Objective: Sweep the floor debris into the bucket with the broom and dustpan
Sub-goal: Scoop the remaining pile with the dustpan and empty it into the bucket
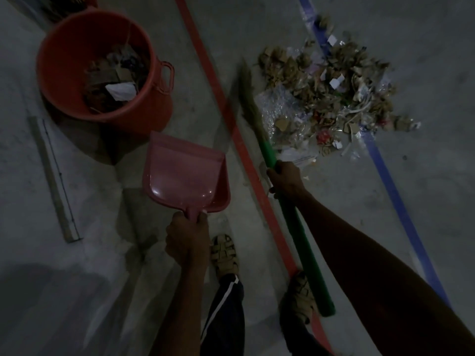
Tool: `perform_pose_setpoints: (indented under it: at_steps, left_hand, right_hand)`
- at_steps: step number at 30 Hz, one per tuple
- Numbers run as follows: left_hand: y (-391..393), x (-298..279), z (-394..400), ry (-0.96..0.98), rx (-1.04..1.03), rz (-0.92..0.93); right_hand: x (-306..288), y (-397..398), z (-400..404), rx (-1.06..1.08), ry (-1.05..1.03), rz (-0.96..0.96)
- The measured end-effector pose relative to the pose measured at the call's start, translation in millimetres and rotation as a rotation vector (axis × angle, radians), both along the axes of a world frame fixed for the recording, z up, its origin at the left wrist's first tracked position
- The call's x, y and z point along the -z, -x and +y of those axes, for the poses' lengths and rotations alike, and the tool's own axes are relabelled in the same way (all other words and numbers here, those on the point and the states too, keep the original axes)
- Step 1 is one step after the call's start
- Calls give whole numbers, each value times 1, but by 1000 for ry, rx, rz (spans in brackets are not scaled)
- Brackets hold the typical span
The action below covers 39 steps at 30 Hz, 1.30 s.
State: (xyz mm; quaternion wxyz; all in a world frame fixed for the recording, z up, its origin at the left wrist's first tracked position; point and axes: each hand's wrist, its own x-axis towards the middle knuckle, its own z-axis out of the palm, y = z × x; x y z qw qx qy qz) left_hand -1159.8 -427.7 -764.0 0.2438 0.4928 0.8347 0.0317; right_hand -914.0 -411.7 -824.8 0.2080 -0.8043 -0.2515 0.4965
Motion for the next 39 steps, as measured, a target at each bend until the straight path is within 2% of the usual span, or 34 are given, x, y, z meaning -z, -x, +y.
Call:
perform_pose_setpoints:
  at_steps: [5, 8, 11, 15, 21, 25, 30, 34, 39]
  left_hand:
    - [-6, -8, 4, -54, 35, 14]
    - [-18, -13, -12, -81, 70, 13]
    - [-40, -13, -44, -101, 78, -1]
    - [-75, -17, -101, -91, 56, -17]
    - [-109, -28, -199, -111, -34, -157]
    - [-122, -30, -257, -123, -100, -170]
    - [-137, -25, -308, -81, -156, -177]
    - [-149, -8, -343, -74, -165, -174]
    - [-165, 3, -378, -54, -183, -109]
  right_hand:
    - [13, -35, -29, 112, 216, 84]
    - [16, -67, -53, 117, 277, -11]
    - [18, -100, -79, 87, 185, -130]
    - [1, -128, -125, 0, 8, -195]
    - [-32, -145, -216, -305, -116, -125]
    - [-25, -156, -265, -441, -47, -35]
    - [10, -166, -305, -554, 164, -1]
    - [40, -179, -330, -449, 246, -87]
    - [54, -195, -347, -420, 151, -245]
